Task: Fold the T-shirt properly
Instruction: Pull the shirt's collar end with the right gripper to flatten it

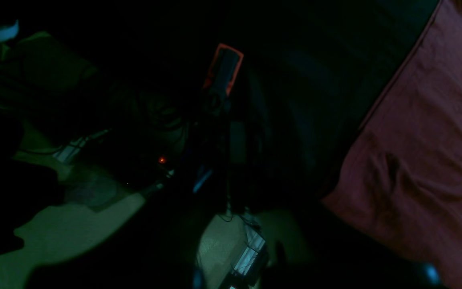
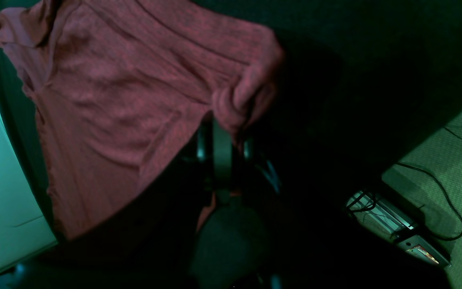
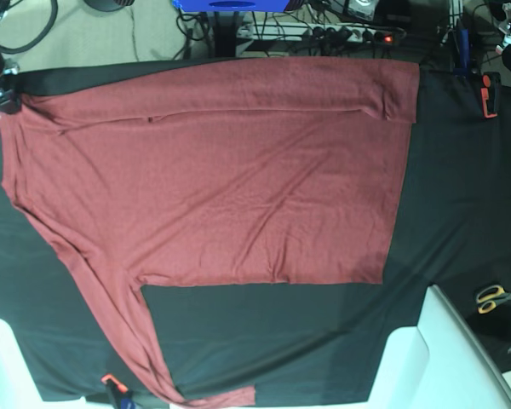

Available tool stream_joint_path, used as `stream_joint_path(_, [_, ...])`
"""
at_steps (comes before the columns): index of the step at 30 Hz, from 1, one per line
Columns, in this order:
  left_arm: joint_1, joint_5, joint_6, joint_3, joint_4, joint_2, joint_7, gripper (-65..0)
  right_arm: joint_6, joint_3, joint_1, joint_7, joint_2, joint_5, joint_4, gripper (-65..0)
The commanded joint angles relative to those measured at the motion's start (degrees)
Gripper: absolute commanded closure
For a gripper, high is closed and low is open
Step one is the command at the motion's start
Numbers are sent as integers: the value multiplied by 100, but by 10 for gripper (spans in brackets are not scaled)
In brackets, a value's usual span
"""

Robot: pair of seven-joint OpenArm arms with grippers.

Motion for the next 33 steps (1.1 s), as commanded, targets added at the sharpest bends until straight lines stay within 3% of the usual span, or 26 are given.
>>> stream_joint_path(1, [50, -83, -52, -31, 79, -105, -104, 0, 33, 50, -11, 27, 116, 40, 96, -8])
stream_joint_path(18, [42, -83, -52, -31, 79, -105, -104, 0, -28, 50, -345, 27, 90, 40, 614, -6])
stream_joint_path(23, [50, -74, -52, -31, 79, -113, -104, 0, -310, 50, -424, 27, 98, 49, 632, -6])
stream_joint_path(33, [50, -74, -52, -31, 79, -113, -104, 0, -336, 59, -424, 36, 134, 23, 632, -6])
